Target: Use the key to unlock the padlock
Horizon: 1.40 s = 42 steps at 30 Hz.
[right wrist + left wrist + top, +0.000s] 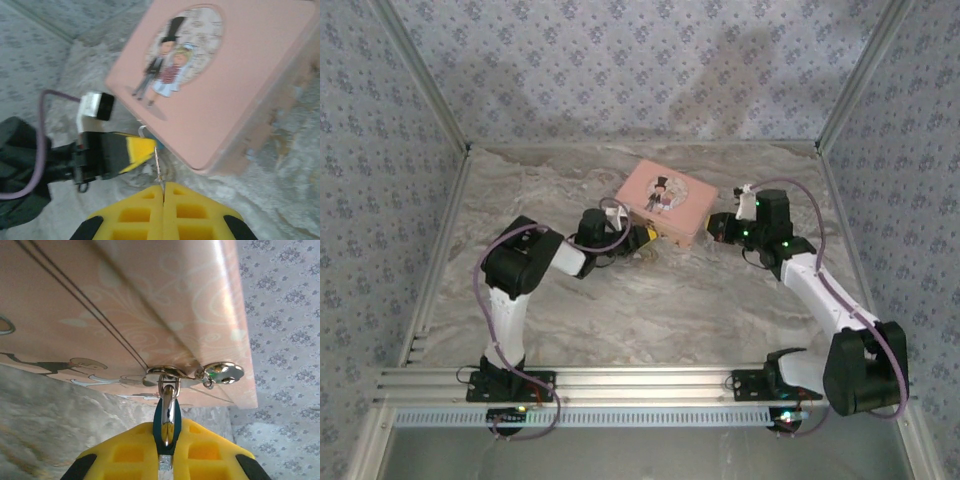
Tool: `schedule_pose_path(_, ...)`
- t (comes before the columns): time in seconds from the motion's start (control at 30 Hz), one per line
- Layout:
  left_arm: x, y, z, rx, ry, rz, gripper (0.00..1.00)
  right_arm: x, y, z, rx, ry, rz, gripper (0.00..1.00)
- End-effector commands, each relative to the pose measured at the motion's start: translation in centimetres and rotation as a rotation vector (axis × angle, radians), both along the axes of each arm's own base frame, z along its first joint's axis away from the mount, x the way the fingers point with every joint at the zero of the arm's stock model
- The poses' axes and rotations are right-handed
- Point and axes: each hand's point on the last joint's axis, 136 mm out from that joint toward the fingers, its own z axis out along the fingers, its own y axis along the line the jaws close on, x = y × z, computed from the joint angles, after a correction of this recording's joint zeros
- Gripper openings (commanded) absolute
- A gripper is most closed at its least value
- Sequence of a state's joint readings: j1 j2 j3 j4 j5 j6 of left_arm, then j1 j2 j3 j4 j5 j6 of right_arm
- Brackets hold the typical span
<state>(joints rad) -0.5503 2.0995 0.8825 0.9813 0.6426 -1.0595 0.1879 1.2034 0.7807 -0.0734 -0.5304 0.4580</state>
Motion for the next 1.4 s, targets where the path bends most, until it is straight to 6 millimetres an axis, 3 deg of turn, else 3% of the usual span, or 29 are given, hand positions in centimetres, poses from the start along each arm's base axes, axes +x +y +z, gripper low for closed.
schedule_pose_path(0.0,-0.5,-0.9,2.7,-0.065,-0.031,0.013,0.00,-2.3,2.1,3.2,0.141,-0.069,0.190,0.00)
schedule_pose_path(0.23,-0.4,-1.1,3.3,-0.095,-0.007,0.045,0.00,-4.5,3.4,7.2,0.239,-0.129,0.339,0.00)
schedule_pose_path(0.37,0.3,-1.1,4.7,-0.156,-0.002,0.089,0.00,-4.7,3.4,7.2,0.242,-0.103,0.338,0.00)
schedule_pose_path(0.57,0.6,-2.3,7.2,-0.194,-0.013,0.059,0.00,-5.3,3.4,4.4,0.266,-0.016,0.302,0.00)
schedule_pose_path(0.9,0.6,-3.1,8.8,-0.250,0.017,0.017,0.00,-5.7,5.1,-2.1,0.307,0.133,0.239,0.00)
schedule_pose_path(1.13,0.3,-3.3,10.2,-0.274,0.015,-0.006,0.00,-4.2,6.1,-5.4,0.337,0.202,0.205,0.00)
schedule_pose_path(1.37,0.0,-3.5,10.9,-0.301,0.021,-0.036,0.00,-2.1,7.1,-6.5,0.368,0.221,0.229,0.00)
